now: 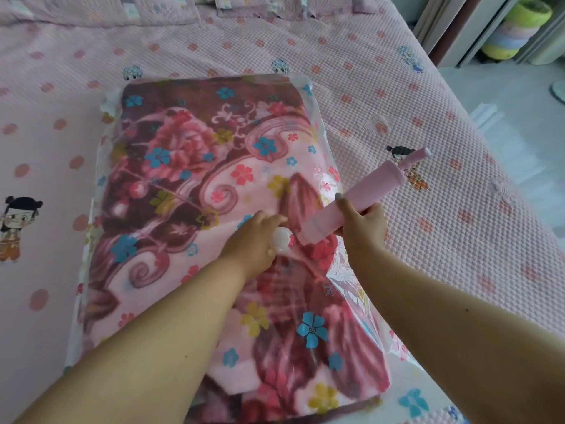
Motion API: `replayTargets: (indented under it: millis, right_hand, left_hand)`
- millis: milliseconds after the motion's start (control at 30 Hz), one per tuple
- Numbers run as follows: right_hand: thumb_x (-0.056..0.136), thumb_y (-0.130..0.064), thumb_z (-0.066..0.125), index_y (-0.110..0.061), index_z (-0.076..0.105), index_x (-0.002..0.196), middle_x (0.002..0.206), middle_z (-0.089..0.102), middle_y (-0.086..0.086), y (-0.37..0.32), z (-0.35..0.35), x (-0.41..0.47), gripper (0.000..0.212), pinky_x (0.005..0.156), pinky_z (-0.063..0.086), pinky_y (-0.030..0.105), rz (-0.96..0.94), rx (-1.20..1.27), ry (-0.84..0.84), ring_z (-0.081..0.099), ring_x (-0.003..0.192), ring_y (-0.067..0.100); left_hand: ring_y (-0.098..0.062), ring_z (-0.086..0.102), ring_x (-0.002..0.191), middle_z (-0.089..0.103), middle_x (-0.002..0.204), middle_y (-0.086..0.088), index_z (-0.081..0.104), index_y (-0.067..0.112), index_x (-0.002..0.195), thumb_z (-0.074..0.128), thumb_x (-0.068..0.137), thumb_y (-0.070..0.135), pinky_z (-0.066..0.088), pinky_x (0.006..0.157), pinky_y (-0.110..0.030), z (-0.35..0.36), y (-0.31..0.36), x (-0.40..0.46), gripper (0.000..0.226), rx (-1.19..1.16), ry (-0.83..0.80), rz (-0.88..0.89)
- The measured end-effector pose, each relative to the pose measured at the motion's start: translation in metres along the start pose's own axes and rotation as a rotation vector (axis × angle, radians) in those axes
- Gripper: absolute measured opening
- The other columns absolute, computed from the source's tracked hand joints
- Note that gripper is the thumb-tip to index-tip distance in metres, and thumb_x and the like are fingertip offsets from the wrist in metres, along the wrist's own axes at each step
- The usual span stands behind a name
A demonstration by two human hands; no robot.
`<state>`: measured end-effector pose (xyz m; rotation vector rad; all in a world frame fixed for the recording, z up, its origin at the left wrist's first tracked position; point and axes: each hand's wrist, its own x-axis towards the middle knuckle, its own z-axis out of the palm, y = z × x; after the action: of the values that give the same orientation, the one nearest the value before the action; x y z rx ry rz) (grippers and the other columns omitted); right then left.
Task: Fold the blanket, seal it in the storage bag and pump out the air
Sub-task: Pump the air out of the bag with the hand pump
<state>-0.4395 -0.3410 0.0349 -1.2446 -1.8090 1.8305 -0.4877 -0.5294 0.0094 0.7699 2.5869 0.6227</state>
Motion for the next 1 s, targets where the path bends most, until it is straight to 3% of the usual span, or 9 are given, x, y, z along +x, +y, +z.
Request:
replayTargets:
  millis: [67,133,200,333,467,600,700,933,1000]
  right_hand:
    - [0.076,-0.034,0.077,-0.022,0.051,0.093,0.095,0.066,0.002,0.002,-0.001,0.000,0.034,0.076,0.059,0.048,0.000,-0.015,-0.006,0.069,0.087,0.023]
    - [0.075,-0.035,0.077,-0.022,0.052,0.093,0.095,0.066,0.003,0.002,-0.002,-0.002,0.034,0.075,0.059,0.049,-0.003,-0.020,-0.022,0.069,0.087,0.024]
    - [0.073,-0.037,0.078,-0.020,0.053,0.095,0.095,0.067,0.004,0.005,-0.003,-0.002,0.037,0.075,0.059,0.051,-0.006,-0.034,-0.041,0.069,0.087,0.025]
    - [0.081,-0.037,0.073,-0.012,0.054,0.103,0.092,0.064,0.004,0.006,-0.005,-0.006,0.039,0.072,0.059,0.043,-0.022,-0.124,-0.069,0.067,0.086,0.024]
    - [0.085,-0.037,0.069,-0.007,0.055,0.102,0.086,0.059,0.004,0.005,-0.003,-0.007,0.038,0.057,0.049,0.026,-0.057,-0.167,-0.106,0.058,0.071,0.015]
    - [0.086,-0.032,0.070,-0.013,0.053,0.084,0.075,0.053,0.000,0.010,0.000,-0.011,0.025,0.051,0.043,0.018,-0.071,-0.183,-0.144,0.052,0.063,0.010]
    - [0.086,-0.029,0.071,-0.014,0.052,0.081,0.072,0.052,-0.001,0.012,0.000,-0.013,0.025,0.054,0.042,0.021,-0.074,-0.179,-0.158,0.050,0.063,0.012]
    - [0.083,-0.034,0.071,-0.009,0.056,0.097,0.081,0.058,0.000,0.005,-0.001,-0.020,0.032,0.060,0.046,0.023,-0.129,-0.224,-0.236,0.055,0.070,0.012]
    - [0.082,-0.035,0.073,-0.011,0.055,0.093,0.077,0.056,-0.004,0.002,-0.001,-0.022,0.031,0.058,0.046,0.021,-0.150,-0.251,-0.264,0.053,0.066,0.009]
  left_hand:
    - [-0.021,0.049,0.110,0.044,0.124,-0.001,0.051,0.026,0.133,0.057,0.087,0.006,0.044,0.091,-0.033,-0.001,0.002,0.001,0.051,0.016,-0.076,0.057]
    - [-0.025,0.051,0.106,0.044,0.121,-0.002,0.053,0.021,0.127,0.052,0.090,0.007,0.045,0.088,-0.034,-0.003,0.007,0.005,0.039,0.028,-0.136,0.023]
    - [-0.030,0.054,0.106,0.049,0.119,-0.007,0.051,0.011,0.119,0.054,0.093,0.022,0.044,0.083,-0.034,-0.006,0.011,0.010,0.028,0.054,-0.148,-0.056]
    - [-0.033,0.055,0.104,0.057,0.115,-0.013,0.052,0.008,0.111,0.042,0.096,0.052,0.040,0.076,-0.034,-0.008,0.009,0.011,0.048,0.181,-0.132,-0.185]
    - [-0.022,0.051,0.108,0.043,0.125,-0.002,0.048,0.026,0.132,0.062,0.089,0.027,0.041,0.087,-0.027,-0.009,0.000,0.004,0.045,0.012,-0.084,0.017]
    - [-0.024,0.051,0.100,0.042,0.115,0.001,0.053,0.025,0.124,0.053,0.090,0.010,0.038,0.079,-0.025,-0.007,0.006,0.007,0.037,0.014,-0.167,0.041]
    - [-0.029,0.056,0.096,0.056,0.110,-0.008,0.053,0.012,0.108,0.056,0.091,0.029,0.045,0.078,-0.033,-0.011,0.011,0.010,0.024,0.009,-0.098,-0.046]
    - [-0.021,0.065,0.064,0.067,0.059,-0.009,0.061,0.005,0.063,0.063,0.084,0.043,0.045,0.061,-0.027,-0.008,0.024,0.004,0.044,-0.273,0.152,-0.431]
    - [-0.024,0.064,0.070,0.068,0.068,-0.009,0.066,0.002,0.073,0.063,0.080,0.046,0.042,0.061,-0.025,-0.008,0.028,0.004,0.045,-0.282,0.224,-0.571]
